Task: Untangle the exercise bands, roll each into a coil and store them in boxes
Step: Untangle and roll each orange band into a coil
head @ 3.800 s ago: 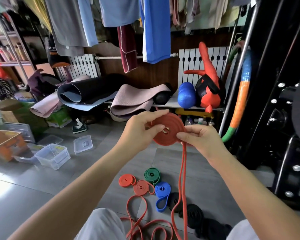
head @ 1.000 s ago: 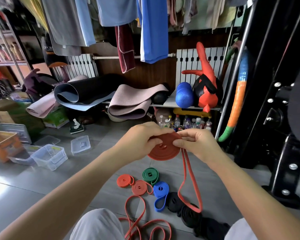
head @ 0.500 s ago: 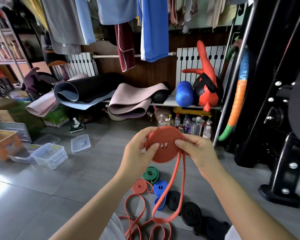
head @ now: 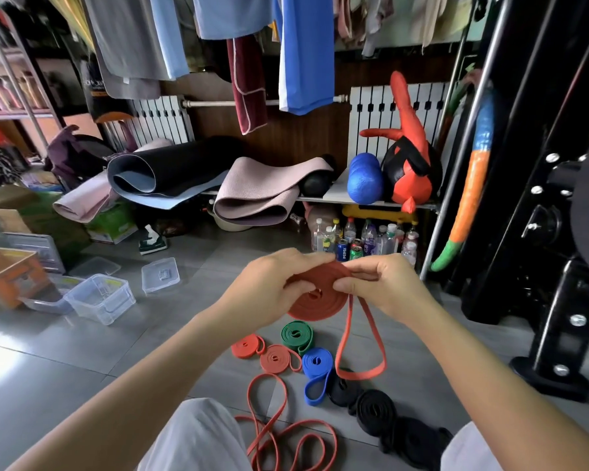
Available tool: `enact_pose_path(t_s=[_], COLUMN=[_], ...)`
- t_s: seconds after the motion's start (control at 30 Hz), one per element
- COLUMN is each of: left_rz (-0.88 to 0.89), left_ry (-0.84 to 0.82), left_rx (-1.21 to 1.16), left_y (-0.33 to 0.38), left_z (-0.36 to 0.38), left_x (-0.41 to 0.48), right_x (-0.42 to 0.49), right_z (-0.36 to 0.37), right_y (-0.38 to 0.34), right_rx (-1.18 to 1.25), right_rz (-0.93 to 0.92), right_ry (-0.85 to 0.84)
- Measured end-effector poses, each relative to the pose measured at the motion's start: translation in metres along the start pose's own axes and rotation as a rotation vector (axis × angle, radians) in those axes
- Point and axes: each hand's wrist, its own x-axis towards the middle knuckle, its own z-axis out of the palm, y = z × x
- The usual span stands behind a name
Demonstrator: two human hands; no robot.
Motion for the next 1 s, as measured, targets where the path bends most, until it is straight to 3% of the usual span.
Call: enact_pose_path(t_s=[0.27,0.43,0.5,0.63,0.8,0.9,1.0], left_rz=[-0.208,-0.266,-0.281,-0.367,0.003,0.007,0.013], left_ry=[0.409,0.562,0.524,0.249,-0.164,-0.19,-0.13], left_rx=[-0.552,-0.777,-0.748,-0.337,0.205,0.239,0.122], left_y=[0.007,0.015,0.015,0.005,0.008,0.006,0.004], left_z=[0.011,0.044,0.053,0.044,0.024,0.022,0.019], left_x=[0.001,-0.017,-0.027,-0.034,-0.025,-0.019,-0.015], right_x=[-0.012,-0.022,-0.024,-0.027,-0.023,-0.02,-0.02], right_z=[0.013,0.027,0.025,0.014,0.01,0.011,0.01], right_y=[0.013,0.026,0.031,0.036,0.027,0.022,0.016], right_rx=[0.353,0.523,0.467,0.265,-0.011,-0.04,0.054], right_rz=[0.027,0.073,0.086,0.089,0.044,0.048,0.05], right_ry=[0.267,0.354,0.337,0.192,0.01,-0.016,0.004])
